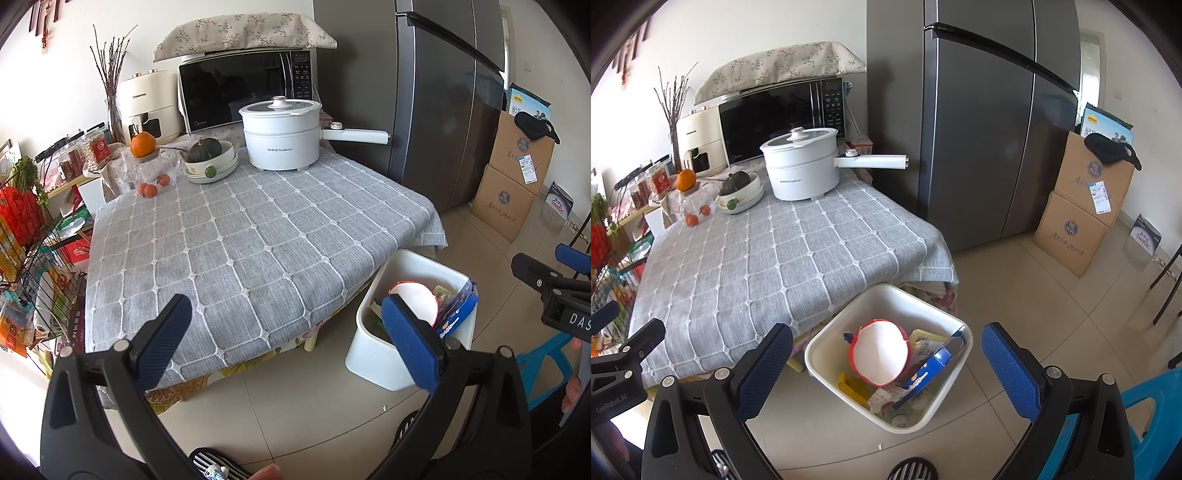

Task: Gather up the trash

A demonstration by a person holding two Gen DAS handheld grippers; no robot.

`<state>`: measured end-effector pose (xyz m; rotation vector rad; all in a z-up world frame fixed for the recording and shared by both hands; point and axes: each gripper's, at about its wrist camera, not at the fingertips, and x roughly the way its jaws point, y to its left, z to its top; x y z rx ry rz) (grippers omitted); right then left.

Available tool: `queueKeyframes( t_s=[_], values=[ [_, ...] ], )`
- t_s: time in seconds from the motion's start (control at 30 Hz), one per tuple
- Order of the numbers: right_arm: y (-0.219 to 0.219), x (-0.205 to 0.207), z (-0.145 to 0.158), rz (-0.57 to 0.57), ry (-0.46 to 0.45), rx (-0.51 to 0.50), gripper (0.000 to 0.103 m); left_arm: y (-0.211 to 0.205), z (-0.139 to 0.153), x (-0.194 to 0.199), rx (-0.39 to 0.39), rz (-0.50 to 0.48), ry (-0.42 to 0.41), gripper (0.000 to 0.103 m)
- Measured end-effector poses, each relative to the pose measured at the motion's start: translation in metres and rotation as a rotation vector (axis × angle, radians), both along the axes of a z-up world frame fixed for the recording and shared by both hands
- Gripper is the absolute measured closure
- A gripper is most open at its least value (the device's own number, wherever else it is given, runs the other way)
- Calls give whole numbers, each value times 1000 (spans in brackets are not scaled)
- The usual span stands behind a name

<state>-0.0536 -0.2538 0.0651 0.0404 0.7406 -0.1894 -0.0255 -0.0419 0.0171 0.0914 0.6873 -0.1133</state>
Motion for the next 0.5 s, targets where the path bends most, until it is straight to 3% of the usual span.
queueKeyframes(
  t_s=[0.37, 0.5],
  values=[
    [0, 0, 0, 1, 0, 0, 0, 1, -3, 2, -11, -11, 28, 1],
    [1, 0, -1, 12, -7, -2, 0, 12, -9, 9, -76, -20, 63, 1]
  ],
)
